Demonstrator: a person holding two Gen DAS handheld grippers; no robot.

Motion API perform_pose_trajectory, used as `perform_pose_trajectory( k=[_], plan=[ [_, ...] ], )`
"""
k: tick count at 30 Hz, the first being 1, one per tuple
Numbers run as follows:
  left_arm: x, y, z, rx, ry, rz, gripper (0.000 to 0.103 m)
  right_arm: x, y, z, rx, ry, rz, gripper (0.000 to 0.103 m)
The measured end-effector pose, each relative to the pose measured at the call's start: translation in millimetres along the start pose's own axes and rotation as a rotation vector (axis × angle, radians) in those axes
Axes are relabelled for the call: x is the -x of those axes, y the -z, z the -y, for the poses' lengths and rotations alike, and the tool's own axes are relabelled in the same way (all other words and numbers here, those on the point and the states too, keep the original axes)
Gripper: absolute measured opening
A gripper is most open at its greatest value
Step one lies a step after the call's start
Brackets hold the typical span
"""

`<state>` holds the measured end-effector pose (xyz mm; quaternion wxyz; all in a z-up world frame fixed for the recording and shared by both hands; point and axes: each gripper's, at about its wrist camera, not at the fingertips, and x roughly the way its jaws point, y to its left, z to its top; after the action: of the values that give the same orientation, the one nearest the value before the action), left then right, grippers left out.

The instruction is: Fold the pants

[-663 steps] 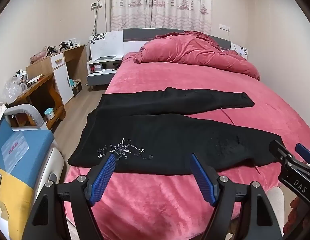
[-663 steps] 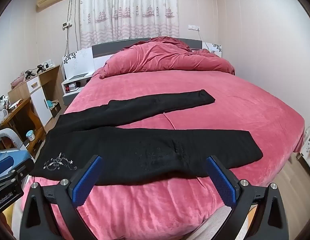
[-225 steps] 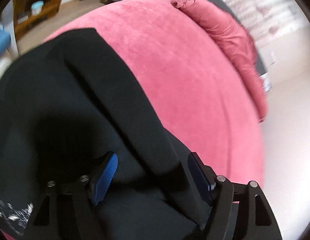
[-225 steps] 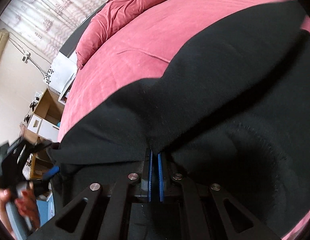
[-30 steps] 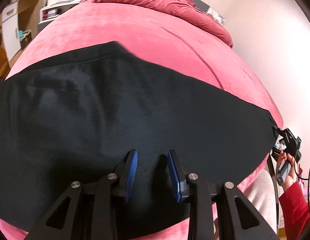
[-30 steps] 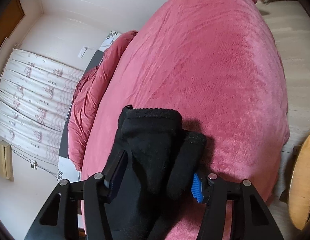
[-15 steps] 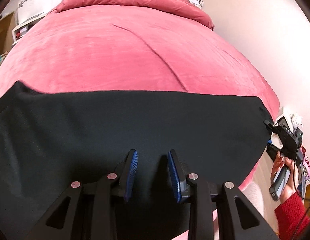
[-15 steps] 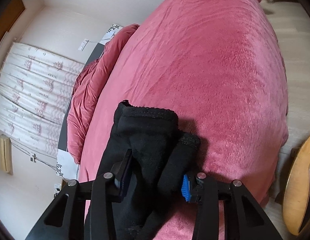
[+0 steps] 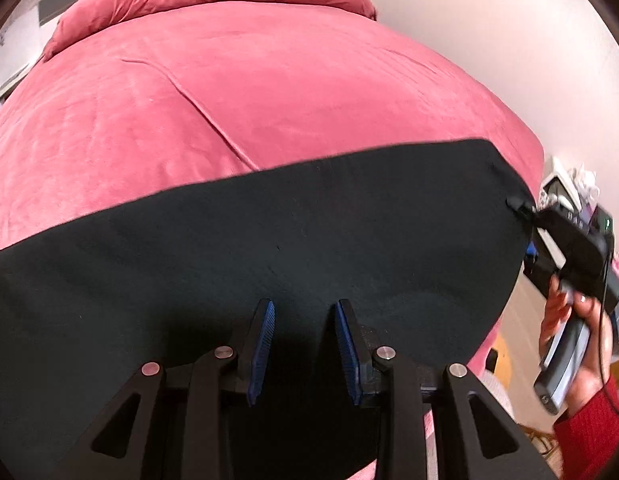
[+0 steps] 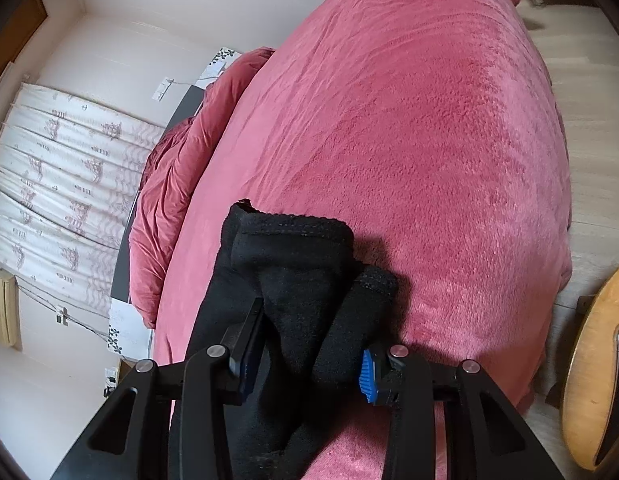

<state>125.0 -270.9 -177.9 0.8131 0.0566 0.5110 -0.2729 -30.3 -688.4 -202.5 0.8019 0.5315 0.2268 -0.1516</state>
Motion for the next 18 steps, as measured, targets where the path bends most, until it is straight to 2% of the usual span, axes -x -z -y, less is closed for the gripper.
perform_pose_trajectory(
  k=[3, 6, 9, 13, 18],
  plan=[
    [5, 15, 8, -0.056, 0.033, -0.018, 0.032, -2, 1, -2, 0.024, 0.013, -0.01, 0.039],
    [15, 28, 15, -0.134, 0.019, -0.004, 0.032, -4, 1, -5, 0.036, 0.021, -0.018, 0.039],
    [19, 23, 1, -0.054, 0.034, 0.0, 0.032, -6, -1, -8, 0.044, 0.026, -0.029, 0.039],
    [20, 12, -27, 0.051, 0.009, -0.005, 0.032, -8, -4, -21, 0.067, 0.078, -0.048, 0.036],
    [34, 12, -47, 0.091, -0.039, 0.021, 0.032, -6, -8, -30, 0.003, 0.079, -0.05, 0.024]
  ],
)
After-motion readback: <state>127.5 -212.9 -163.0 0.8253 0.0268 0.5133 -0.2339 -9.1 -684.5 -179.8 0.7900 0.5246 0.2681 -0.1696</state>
